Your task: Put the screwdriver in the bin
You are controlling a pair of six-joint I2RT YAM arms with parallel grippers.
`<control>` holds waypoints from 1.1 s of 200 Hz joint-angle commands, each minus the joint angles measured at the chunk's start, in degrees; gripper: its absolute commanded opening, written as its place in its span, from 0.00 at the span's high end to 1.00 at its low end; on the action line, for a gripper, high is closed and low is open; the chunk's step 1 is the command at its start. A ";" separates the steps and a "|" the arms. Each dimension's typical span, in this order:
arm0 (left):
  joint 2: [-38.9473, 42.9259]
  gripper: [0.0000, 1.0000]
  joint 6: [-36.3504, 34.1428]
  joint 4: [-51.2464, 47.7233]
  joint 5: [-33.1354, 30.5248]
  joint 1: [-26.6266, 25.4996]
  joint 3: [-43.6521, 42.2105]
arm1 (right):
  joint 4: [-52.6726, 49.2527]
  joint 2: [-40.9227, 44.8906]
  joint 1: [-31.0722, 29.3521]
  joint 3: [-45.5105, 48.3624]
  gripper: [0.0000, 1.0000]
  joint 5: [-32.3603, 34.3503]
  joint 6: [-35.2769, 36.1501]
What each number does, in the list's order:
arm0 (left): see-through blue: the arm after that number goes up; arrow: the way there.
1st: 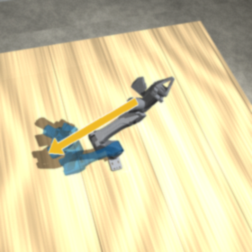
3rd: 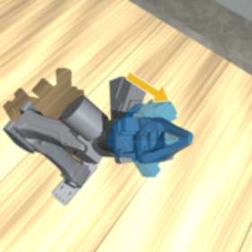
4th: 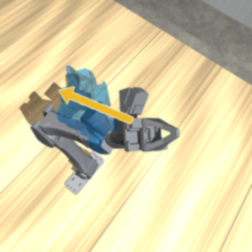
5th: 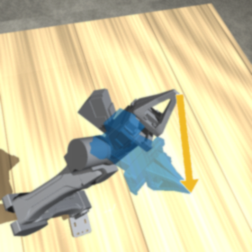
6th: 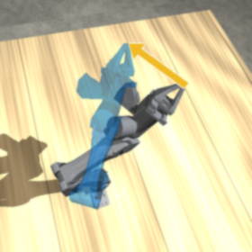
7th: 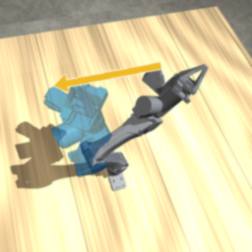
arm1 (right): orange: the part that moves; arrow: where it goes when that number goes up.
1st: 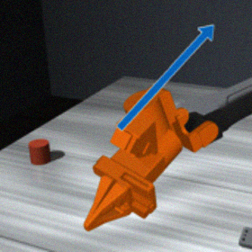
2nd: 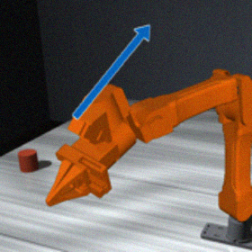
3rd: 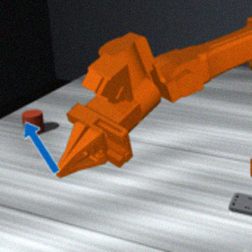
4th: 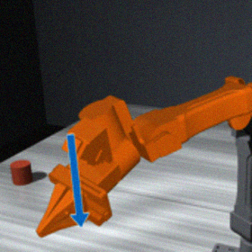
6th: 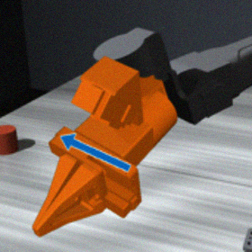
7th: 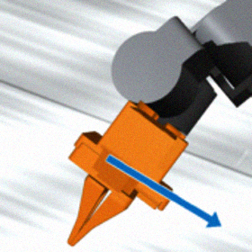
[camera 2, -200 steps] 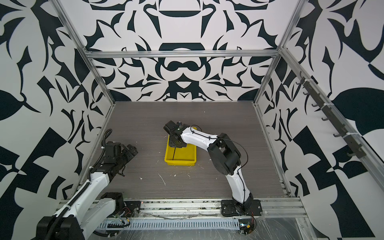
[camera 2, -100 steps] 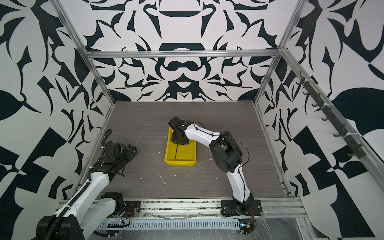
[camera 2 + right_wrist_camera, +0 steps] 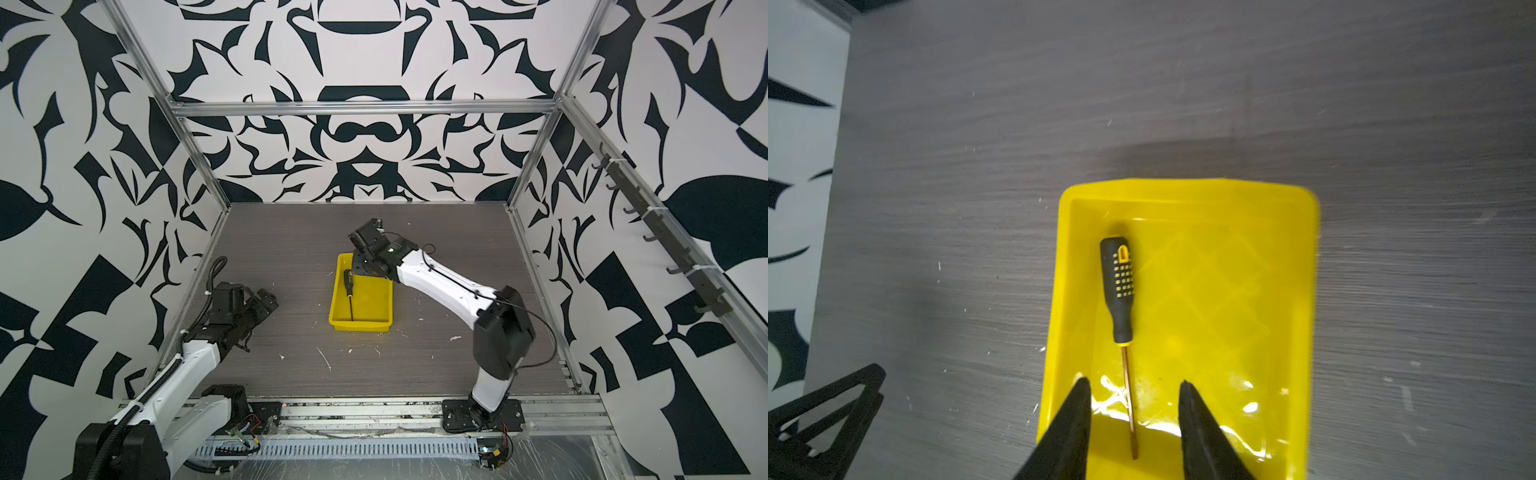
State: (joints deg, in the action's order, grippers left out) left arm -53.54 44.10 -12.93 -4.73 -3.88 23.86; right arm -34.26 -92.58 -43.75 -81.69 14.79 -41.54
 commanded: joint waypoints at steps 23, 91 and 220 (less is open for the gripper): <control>2.20 0.00 0.30 -0.34 0.10 0.19 0.51 | 15.56 21.96 -0.02 24.74 0.09 30.25 21.58; 0.84 0.00 -0.06 -0.14 0.92 0.19 1.06 | 59.00 43.32 0.20 62.93 0.06 28.16 68.15; 1.51 0.01 0.19 -0.05 0.81 0.19 0.58 | 82.26 26.07 18.69 69.55 0.01 6.93 62.33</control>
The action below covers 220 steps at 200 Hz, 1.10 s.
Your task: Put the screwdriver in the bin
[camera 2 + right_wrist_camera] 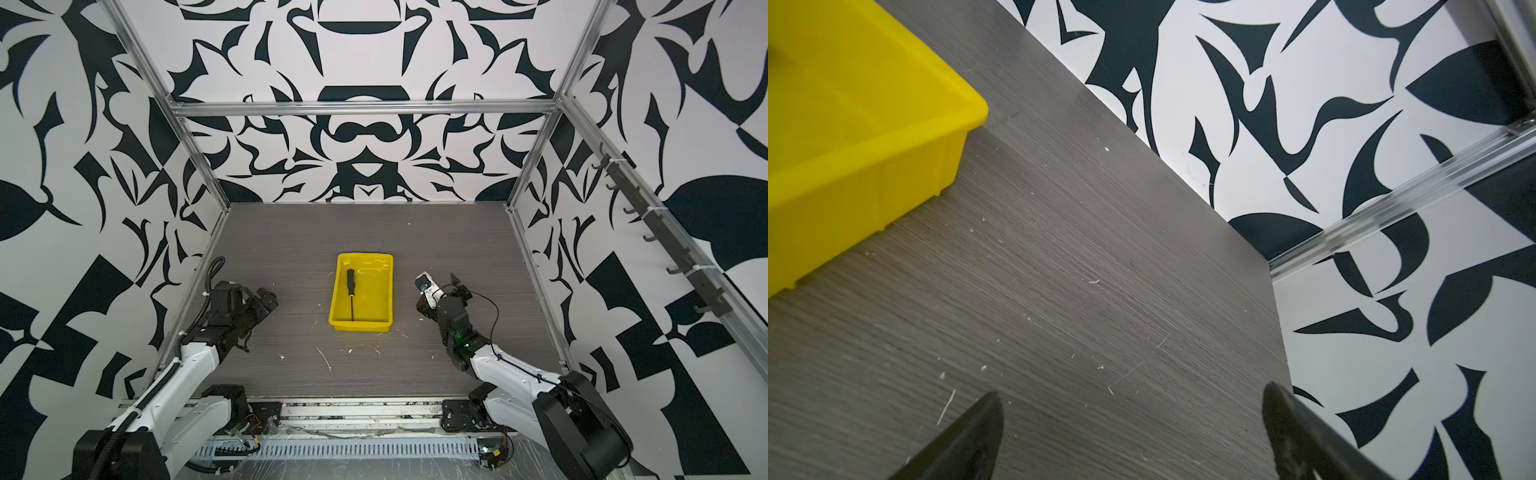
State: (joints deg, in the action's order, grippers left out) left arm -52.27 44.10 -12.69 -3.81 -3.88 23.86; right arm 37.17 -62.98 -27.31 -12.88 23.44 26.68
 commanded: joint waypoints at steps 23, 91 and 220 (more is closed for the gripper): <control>-0.10 0.01 0.19 -0.10 -0.14 0.19 0.69 | 12.50 -8.30 3.57 -0.32 0.00 1.80 -8.85; -1.43 0.01 0.11 -0.17 -0.01 0.19 1.24 | 24.70 -19.31 7.53 -0.50 0.00 5.34 -17.26; -6.05 0.01 -0.33 0.41 -0.40 0.18 3.08 | 26.40 -28.18 14.62 -3.73 0.00 5.52 -23.98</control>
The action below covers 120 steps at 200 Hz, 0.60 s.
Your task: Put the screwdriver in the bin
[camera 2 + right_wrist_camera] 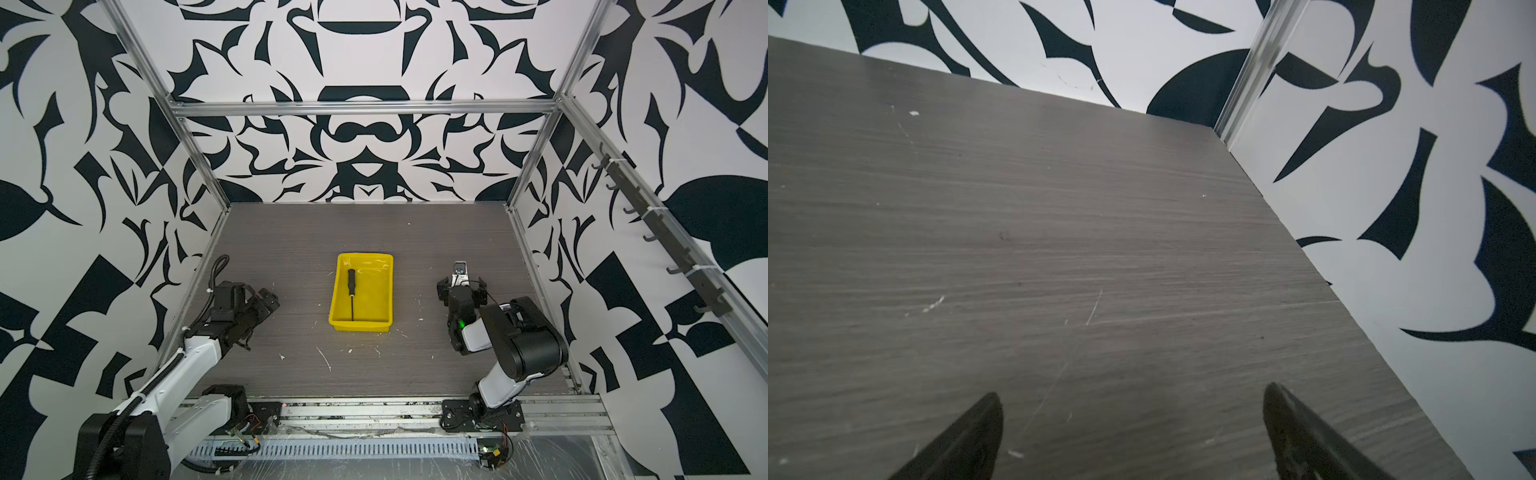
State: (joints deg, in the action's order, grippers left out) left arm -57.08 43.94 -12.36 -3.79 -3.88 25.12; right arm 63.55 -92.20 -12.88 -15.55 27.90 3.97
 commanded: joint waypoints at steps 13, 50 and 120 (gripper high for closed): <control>-1.85 0.01 -0.79 0.38 -0.11 0.19 2.22 | -0.74 0.98 0.30 -1.63 0.00 1.28 -1.56; -1.43 0.01 -2.05 1.59 -1.69 0.19 2.14 | -0.76 1.06 0.31 -1.58 0.00 1.37 -1.60; -9.73 0.01 -7.63 -1.04 -2.61 0.21 15.86 | -1.06 1.04 0.31 -1.68 0.00 1.28 -1.60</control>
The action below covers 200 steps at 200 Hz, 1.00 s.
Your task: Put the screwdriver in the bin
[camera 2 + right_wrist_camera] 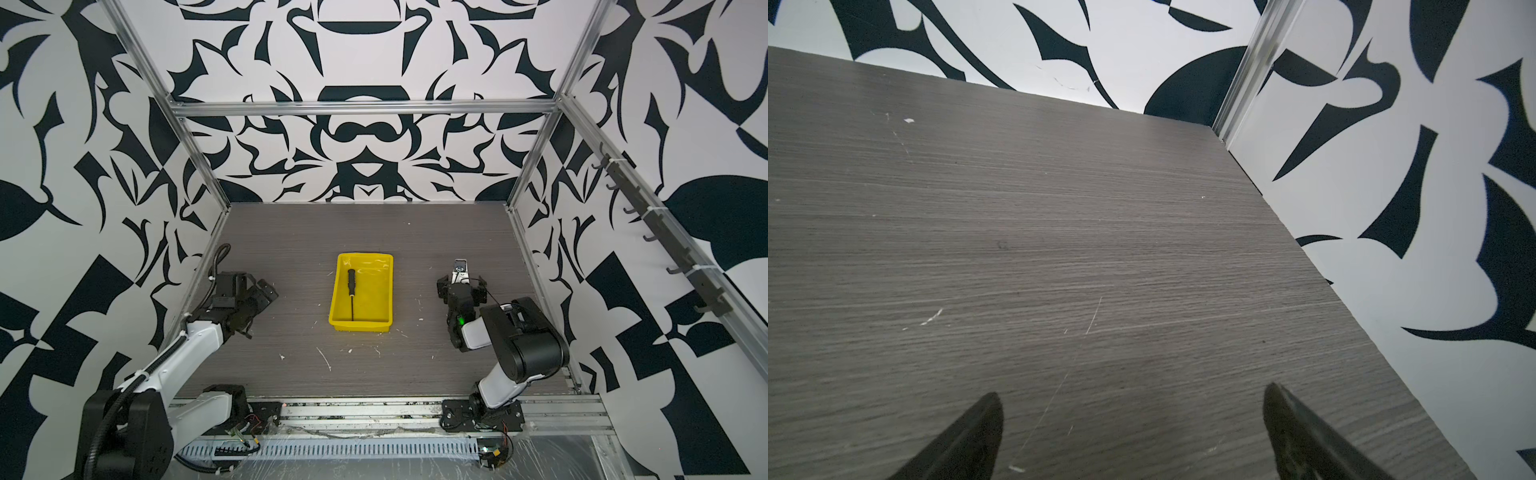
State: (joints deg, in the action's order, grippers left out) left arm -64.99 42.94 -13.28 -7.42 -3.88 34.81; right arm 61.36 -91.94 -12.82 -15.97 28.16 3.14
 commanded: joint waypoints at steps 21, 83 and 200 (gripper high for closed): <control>-5.15 0.01 -12.78 -0.82 -6.21 0.19 9.58 | 1.12 0.84 0.23 -1.26 0.00 0.96 -0.76; -11.53 0.01 -21.54 7.90 -18.28 1.65 6.93 | 1.12 0.82 0.21 -1.26 0.00 1.00 -0.76; -24.42 0.01 -39.70 49.29 -10.60 3.03 -3.58 | 0.91 0.87 0.32 -1.36 0.00 1.01 -0.77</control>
State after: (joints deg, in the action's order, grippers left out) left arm -87.72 5.23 23.14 -17.50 -1.50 34.02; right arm 61.06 -91.94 -12.71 -16.01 28.18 3.14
